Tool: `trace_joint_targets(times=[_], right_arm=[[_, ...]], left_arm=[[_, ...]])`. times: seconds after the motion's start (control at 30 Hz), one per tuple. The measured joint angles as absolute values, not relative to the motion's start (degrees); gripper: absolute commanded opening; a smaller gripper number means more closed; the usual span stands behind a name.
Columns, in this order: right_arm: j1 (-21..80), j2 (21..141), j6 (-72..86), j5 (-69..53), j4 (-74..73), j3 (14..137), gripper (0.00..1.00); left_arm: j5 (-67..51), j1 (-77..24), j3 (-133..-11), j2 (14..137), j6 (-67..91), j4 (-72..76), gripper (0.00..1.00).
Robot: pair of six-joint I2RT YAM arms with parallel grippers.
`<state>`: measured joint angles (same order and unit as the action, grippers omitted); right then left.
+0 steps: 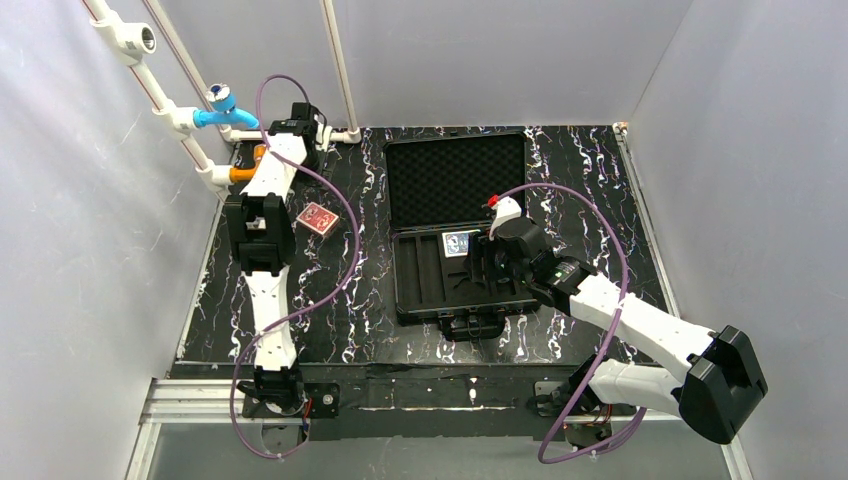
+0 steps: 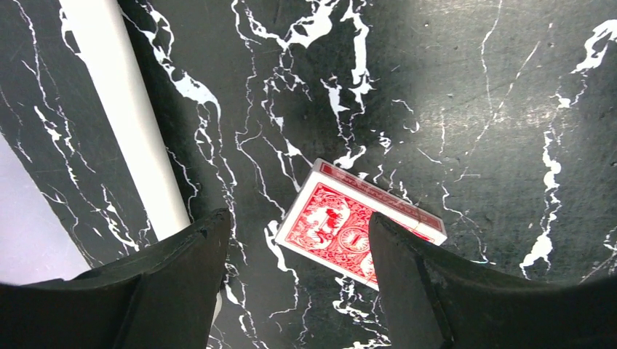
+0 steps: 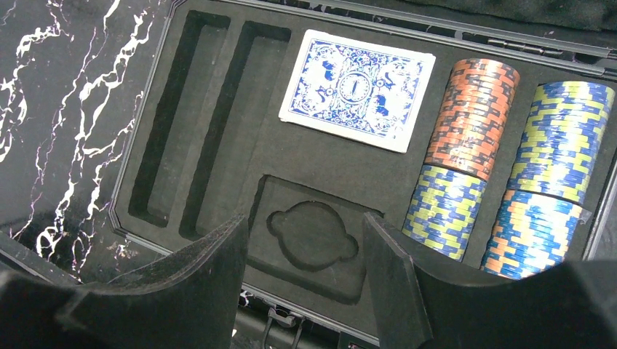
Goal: Pack up texas hold em set
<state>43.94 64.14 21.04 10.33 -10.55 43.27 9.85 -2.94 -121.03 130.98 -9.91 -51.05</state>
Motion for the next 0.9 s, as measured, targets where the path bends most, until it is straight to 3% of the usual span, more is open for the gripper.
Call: trace_joint_targets(times=[0.9], right_arm=[[43.94,64.12,21.04,10.26,-10.63,43.27,0.67]], left_arm=[[3.6,1.89,-120.38,137.4,-15.62,-47.37,0.63]])
